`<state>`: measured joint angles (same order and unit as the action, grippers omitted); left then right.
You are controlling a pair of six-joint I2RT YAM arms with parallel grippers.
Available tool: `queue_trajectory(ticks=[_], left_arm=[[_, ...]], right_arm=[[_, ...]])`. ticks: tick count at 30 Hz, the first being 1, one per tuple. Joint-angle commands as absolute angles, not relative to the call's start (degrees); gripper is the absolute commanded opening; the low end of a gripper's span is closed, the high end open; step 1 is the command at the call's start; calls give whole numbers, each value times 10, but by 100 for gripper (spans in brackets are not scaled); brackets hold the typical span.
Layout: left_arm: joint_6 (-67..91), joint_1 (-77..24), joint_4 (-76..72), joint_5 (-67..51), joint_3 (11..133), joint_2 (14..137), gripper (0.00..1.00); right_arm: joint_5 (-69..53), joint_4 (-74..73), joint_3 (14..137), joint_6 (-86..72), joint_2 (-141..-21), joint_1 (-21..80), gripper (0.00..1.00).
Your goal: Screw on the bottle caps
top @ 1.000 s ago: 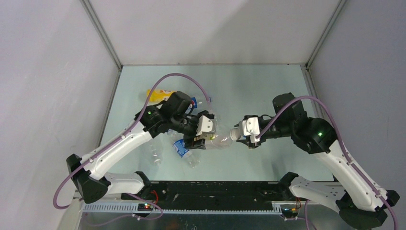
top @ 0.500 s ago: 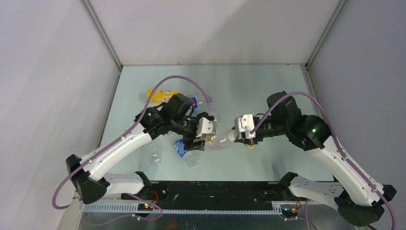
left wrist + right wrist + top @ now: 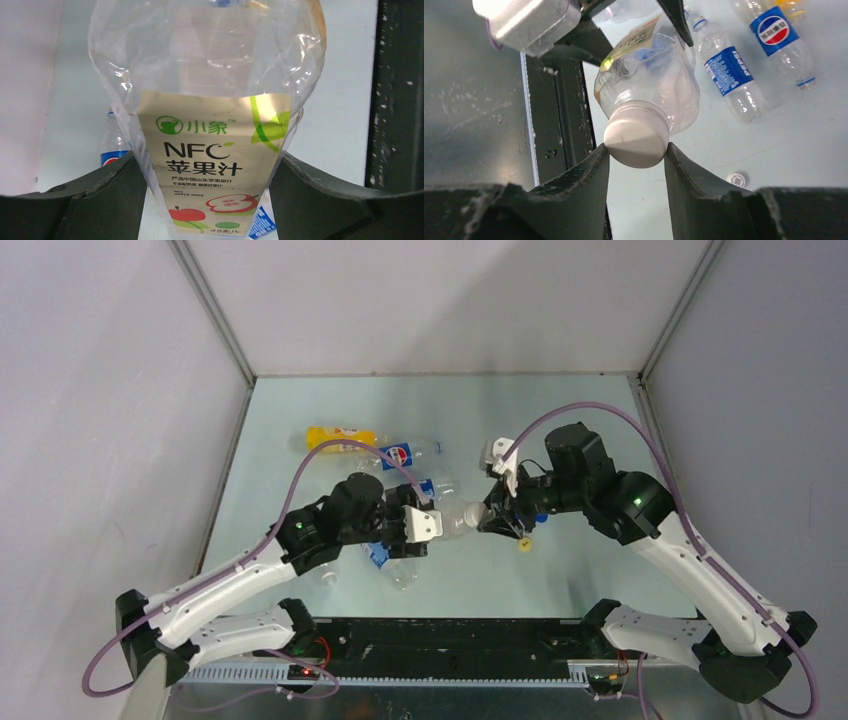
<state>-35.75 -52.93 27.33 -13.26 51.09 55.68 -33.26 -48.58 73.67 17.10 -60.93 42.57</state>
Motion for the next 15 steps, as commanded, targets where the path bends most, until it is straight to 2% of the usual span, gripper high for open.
queue_trajectory(ticks=[1, 3, 7, 9, 15], left_arm=[[-312, -533, 106, -93, 500, 549, 0], [-291, -533, 79, -92, 483, 549, 0], [-259, -533, 32, -93, 455, 546, 0], [-251, -533, 17, -96, 450, 548, 0], [-231, -533, -23, -115, 445, 551, 0]], right_arm=[[-301, -431, 740, 57, -583, 432, 41], [-275, -413, 740, 27, -574, 432, 56], [-211, -389, 740, -38, -564, 434, 70], [-188, -374, 737, -62, -560, 439, 73], [-105, -280, 672, -116, -529, 456, 73]])
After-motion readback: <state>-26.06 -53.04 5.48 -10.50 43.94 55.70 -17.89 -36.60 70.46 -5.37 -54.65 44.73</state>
